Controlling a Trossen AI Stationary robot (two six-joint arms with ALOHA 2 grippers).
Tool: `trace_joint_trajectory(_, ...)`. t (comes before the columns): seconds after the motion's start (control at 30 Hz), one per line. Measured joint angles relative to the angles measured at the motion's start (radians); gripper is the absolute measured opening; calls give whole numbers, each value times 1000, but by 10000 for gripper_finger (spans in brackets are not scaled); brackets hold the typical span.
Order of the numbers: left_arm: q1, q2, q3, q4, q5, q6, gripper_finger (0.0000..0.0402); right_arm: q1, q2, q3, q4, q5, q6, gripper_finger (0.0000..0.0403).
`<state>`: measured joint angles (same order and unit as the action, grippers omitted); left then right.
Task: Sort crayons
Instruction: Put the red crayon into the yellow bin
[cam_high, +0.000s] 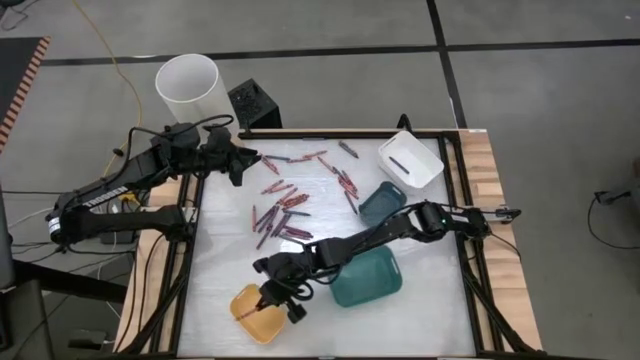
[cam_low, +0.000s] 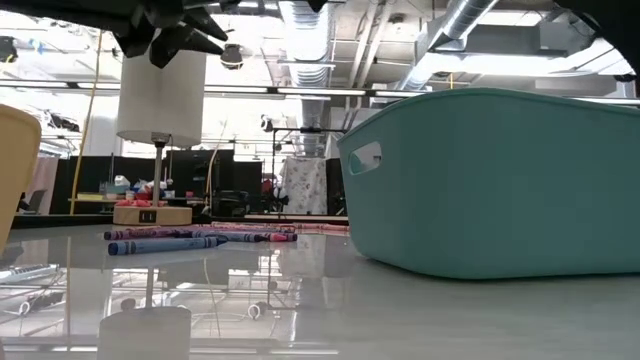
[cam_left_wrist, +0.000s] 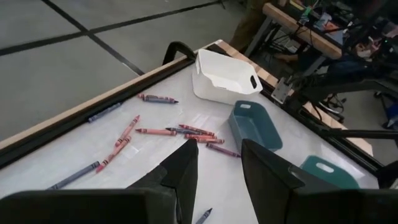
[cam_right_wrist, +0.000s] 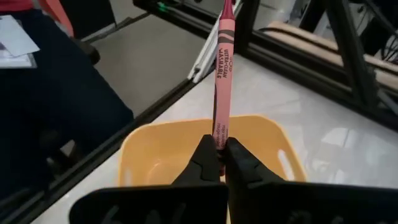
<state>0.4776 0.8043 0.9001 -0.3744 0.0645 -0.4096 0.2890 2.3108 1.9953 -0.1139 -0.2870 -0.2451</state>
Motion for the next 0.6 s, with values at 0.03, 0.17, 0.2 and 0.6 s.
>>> trace_joint_trajectory(0.03,0,0,0,0,0,-1,112,-2,0,0,3,1,0,3)
trace_joint_trajectory(0.17,0,0,0,-1,1,-2,112,-15,37,0,59,-25,14,3)
trace_joint_trajectory(0.2,0,0,0,-1,2,-3,112,-18,56,-1,61,-45,22,3)
trace_joint_trajectory(0.6,0,0,0,-2,4,-2,112,-38,87,6,66,-102,141,5)
